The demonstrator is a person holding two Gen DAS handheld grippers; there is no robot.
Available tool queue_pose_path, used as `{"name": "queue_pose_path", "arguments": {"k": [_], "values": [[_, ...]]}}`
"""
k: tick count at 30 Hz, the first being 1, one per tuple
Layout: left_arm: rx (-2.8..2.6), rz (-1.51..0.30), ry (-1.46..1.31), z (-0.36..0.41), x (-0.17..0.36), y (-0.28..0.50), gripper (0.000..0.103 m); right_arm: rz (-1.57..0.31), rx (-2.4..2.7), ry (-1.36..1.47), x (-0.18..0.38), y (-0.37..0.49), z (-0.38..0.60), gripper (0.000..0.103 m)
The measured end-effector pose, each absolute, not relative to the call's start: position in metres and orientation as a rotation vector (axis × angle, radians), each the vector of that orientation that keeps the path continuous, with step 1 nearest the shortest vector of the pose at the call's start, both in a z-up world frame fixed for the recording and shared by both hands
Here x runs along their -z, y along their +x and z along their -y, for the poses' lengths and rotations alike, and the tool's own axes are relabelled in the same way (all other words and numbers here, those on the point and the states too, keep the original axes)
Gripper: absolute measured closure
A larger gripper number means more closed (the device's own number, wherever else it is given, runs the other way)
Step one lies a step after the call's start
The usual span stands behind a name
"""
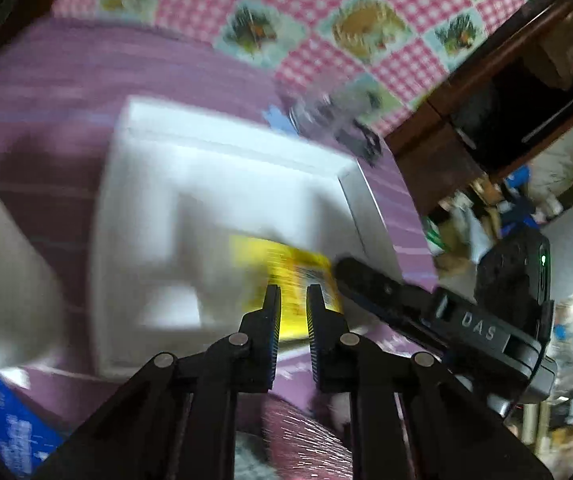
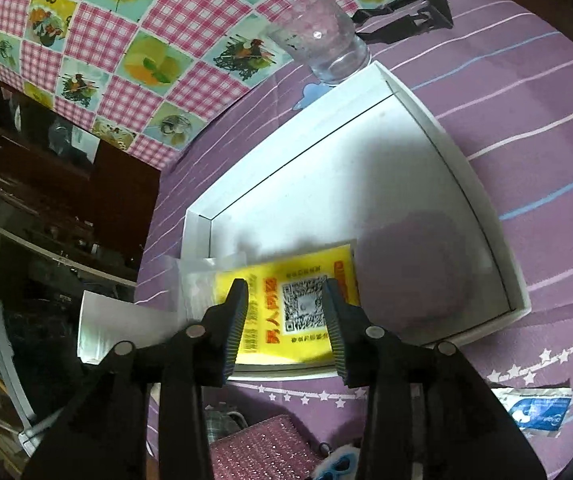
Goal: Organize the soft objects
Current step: 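Open the left gripper to release the yellow packet into the box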
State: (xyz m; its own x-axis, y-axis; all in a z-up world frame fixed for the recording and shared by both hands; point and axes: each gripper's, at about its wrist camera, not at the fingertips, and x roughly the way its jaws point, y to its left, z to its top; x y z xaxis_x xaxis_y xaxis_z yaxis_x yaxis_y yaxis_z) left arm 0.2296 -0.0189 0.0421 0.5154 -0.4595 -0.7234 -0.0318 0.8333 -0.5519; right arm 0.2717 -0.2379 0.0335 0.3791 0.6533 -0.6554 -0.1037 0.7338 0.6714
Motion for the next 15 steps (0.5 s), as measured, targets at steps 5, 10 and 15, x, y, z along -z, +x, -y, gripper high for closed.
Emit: {"name": "queue_pose_path", "arguments": {"k": [5,10,15], "values": [[0.117,-1.084,-0.446,0.024,-0.024,0.236,0.091,-1.08,-0.472,0.568,-0.035,0.272,0.242,0.063],[0.172,-1.003,-0.521,0.009,-0.046,0.226,0.091,-1.056,-0.505,0.521,-0.042,0.267,0.228,0.063],[0.054,-0.935,-0.408,0.006,-0.056,0.222,0.091,-1.056,-0.604,0.501,-0.041,0.263,0.208,0.063]]}}
